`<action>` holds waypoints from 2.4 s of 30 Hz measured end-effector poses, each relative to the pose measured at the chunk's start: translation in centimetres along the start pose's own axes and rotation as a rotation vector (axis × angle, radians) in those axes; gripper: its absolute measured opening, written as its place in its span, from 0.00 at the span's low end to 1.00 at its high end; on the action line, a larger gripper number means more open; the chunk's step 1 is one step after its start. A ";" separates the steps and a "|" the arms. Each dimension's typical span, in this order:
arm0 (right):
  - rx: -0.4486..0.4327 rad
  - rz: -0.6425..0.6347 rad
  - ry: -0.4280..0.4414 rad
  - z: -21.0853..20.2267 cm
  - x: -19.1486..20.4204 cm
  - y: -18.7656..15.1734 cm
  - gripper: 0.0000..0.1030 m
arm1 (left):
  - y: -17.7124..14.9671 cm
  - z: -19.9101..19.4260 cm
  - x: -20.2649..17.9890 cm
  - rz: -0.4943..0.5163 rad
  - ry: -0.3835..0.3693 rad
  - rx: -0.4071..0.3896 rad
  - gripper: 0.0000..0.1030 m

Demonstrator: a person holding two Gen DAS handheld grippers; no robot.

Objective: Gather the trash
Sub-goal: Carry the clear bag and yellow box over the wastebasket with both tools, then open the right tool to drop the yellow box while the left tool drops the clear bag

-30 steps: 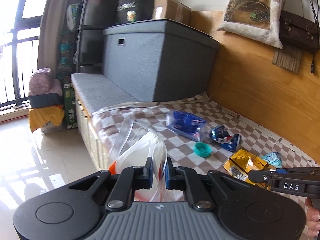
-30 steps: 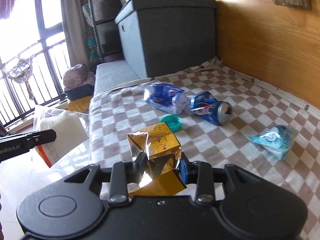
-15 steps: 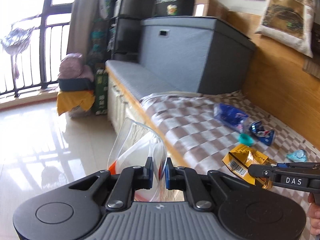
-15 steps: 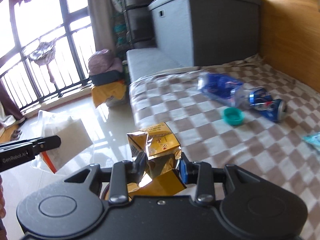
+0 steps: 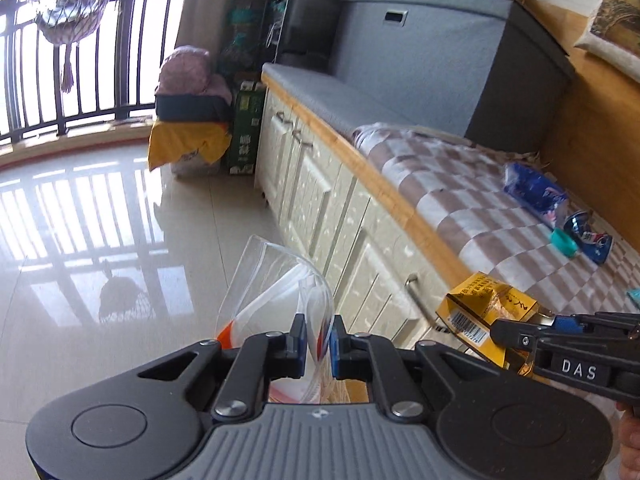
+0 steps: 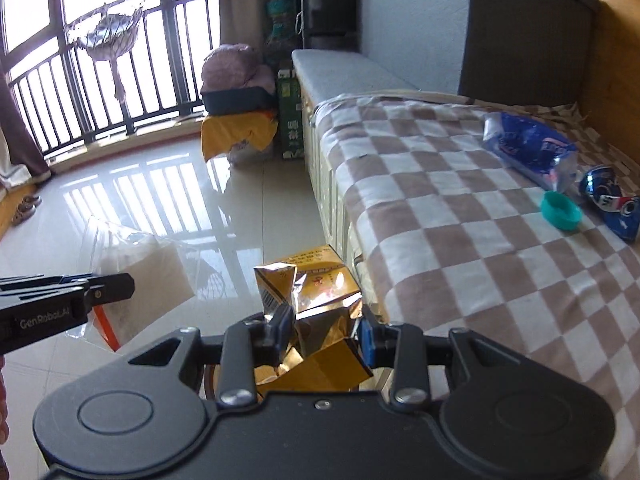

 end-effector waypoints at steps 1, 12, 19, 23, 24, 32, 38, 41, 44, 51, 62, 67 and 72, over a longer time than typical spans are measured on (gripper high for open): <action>0.009 -0.013 0.001 0.5 0.4 -0.4 0.34 | -0.5 0.6 0.4 -0.011 0.000 0.011 0.11; 0.165 -0.091 0.012 9.1 4.5 -6.4 0.34 | -6.6 7.8 6.1 -0.183 0.050 0.144 0.11; 0.268 -0.073 0.031 14.9 6.2 -8.6 0.34 | -9.0 13.0 7.8 -0.178 0.068 0.256 0.11; 0.336 -0.081 0.037 17.9 6.6 -9.9 0.34 | -9.9 15.4 8.1 -0.173 0.057 0.309 0.11; 0.358 -0.084 0.036 18.7 6.6 -10.2 0.34 | -10.0 15.9 8.1 -0.159 0.056 0.321 0.11; 0.459 -0.104 0.026 22.7 5.7 -12.0 0.35 | -11.7 20.2 6.7 -0.006 0.034 0.422 0.12; 0.529 -0.134 0.027 24.5 5.4 -13.5 0.35 | -13.2 22.4 6.2 0.061 0.027 0.496 0.12; 0.542 -0.135 0.042 24.5 5.5 -13.8 0.35 | -14.0 23.0 6.4 0.072 0.024 0.529 0.12; 0.550 -0.141 0.057 24.7 5.8 -13.9 0.35 | -14.5 23.2 6.8 0.087 0.037 0.552 0.13; 0.547 -0.142 0.070 24.7 6.1 -13.9 0.36 | -14.7 23.2 7.3 0.095 0.046 0.569 0.14; 0.554 -0.210 0.068 24.7 6.2 -14.5 0.59 | -14.6 23.5 7.1 0.095 0.046 0.571 0.16; 0.572 -0.238 0.043 24.5 5.8 -14.9 0.59 | -14.8 23.5 7.3 0.090 0.050 0.577 0.29; 0.581 -0.244 0.035 23.9 5.4 -15.1 0.62 | -14.9 23.5 7.2 0.091 0.058 0.584 0.44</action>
Point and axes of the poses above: each gripper's, at about its wrist camera, not at the fingertips, and z roughly the way its jaws point, x to its left, y to its top, the point moved 9 cm from there along z, roughly the way its jaws point, and after that the axes turned 6 degrees about -y, right-handed, at the moved point
